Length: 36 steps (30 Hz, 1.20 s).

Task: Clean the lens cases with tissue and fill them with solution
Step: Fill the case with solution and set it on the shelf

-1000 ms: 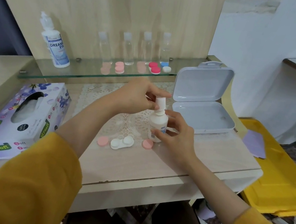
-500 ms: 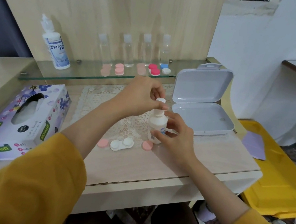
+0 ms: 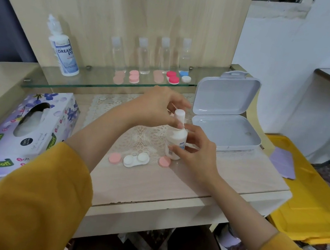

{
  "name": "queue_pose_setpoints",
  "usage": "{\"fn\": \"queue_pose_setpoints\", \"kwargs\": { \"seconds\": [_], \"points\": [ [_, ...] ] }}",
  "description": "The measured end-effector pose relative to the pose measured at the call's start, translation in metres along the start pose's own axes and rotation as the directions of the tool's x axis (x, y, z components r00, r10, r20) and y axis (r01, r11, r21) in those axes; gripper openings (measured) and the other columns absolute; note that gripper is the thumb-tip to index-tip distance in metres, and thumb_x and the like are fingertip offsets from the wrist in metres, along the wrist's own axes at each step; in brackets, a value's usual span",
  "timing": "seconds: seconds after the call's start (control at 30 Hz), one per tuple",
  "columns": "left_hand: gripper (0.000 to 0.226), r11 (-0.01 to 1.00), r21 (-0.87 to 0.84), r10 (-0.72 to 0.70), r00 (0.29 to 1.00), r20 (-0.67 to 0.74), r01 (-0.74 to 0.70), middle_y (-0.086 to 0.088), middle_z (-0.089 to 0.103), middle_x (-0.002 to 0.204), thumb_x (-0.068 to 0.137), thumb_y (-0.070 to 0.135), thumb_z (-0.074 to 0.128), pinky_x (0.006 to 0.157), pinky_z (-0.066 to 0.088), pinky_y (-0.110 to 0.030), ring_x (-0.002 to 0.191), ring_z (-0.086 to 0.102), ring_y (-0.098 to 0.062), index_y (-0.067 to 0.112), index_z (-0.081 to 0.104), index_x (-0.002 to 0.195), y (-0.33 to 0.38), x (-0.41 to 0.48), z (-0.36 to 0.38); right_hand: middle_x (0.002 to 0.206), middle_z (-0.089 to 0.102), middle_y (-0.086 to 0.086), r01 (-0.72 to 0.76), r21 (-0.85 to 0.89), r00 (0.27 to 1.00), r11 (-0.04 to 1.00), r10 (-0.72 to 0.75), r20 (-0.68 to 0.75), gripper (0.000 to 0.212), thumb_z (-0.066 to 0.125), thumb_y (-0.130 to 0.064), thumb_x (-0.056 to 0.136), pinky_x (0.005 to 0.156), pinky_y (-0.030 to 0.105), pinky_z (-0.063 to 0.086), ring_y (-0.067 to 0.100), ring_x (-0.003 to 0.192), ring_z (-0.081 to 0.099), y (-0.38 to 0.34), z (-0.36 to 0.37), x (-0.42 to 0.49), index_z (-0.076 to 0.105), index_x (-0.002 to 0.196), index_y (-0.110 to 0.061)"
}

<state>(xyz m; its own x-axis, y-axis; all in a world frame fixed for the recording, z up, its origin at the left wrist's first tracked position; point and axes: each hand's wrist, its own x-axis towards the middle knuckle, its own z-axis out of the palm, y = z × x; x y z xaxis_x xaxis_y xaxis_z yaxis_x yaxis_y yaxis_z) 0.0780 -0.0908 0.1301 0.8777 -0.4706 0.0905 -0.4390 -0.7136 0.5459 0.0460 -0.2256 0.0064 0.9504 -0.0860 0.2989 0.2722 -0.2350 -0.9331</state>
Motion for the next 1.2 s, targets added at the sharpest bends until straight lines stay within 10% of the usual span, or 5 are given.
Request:
{"fn": "queue_pose_setpoints", "kwargs": {
  "seconds": [0.2,0.37,0.57,0.77,1.2],
  "points": [
    [0.017,1.000,-0.021,0.002,0.988,-0.152,-0.005,0.013,0.061,0.075,0.073,0.021,0.076,0.066,0.048,-0.018,0.069,0.056,0.001,0.015,0.067,0.086,-0.004,0.002,0.009,0.092,0.067,-0.001,0.006,-0.029,1.000,1.000,-0.006,0.001,0.053,0.082,-0.010,0.064,0.076,0.028,0.056,0.006,0.086,0.064,0.000,0.000,0.001,0.057,0.109,-0.021],
    [0.033,0.986,-0.157,0.056,0.998,0.007,-0.054,0.012,0.063,0.106,0.082,0.003,0.064,0.090,0.044,-0.012,0.099,0.058,0.000,0.022,0.065,0.110,-0.006,-0.007,0.000,0.086,0.067,0.000,0.039,-0.084,0.999,0.996,-0.038,0.018,0.048,0.080,-0.008,0.065,0.069,0.009,0.049,0.003,0.078,0.063,-0.005,-0.003,0.005,0.054,0.102,-0.021],
    [0.029,0.979,-0.180,-0.133,0.966,-0.222,0.093,0.006,0.060,0.121,0.088,0.026,0.059,0.091,0.041,-0.018,0.100,0.057,-0.002,0.023,0.061,0.117,-0.053,-0.036,0.006,0.086,0.063,-0.001,0.085,-0.186,0.996,0.979,-0.084,0.014,0.050,0.081,-0.009,0.065,0.065,0.002,0.042,0.002,0.077,0.059,-0.007,-0.003,0.012,0.055,0.108,-0.013],
    [0.036,0.922,-0.008,-0.371,0.882,-0.290,0.386,-0.005,0.048,0.137,0.093,0.020,0.052,0.103,0.026,-0.019,0.126,0.043,-0.017,0.011,0.054,0.127,-0.129,-0.095,0.031,0.093,0.059,-0.002,0.037,-0.245,0.997,0.969,-0.051,-0.054,0.049,0.079,-0.015,0.069,0.074,0.024,0.050,0.015,0.081,0.059,-0.013,0.000,0.042,0.052,0.109,-0.010],
    [0.039,0.927,0.088,-0.316,0.884,-0.344,0.366,0.000,0.038,0.145,0.095,0.023,0.047,0.109,0.014,-0.021,0.134,0.031,-0.017,0.014,0.048,0.132,-0.165,-0.118,0.052,0.109,0.062,0.013,-0.017,-0.382,0.994,0.924,-0.027,-0.110,0.052,0.077,-0.019,0.073,0.078,0.033,0.046,0.021,0.089,0.056,-0.008,0.011,0.070,0.047,0.113,-0.004]
  ]
}}
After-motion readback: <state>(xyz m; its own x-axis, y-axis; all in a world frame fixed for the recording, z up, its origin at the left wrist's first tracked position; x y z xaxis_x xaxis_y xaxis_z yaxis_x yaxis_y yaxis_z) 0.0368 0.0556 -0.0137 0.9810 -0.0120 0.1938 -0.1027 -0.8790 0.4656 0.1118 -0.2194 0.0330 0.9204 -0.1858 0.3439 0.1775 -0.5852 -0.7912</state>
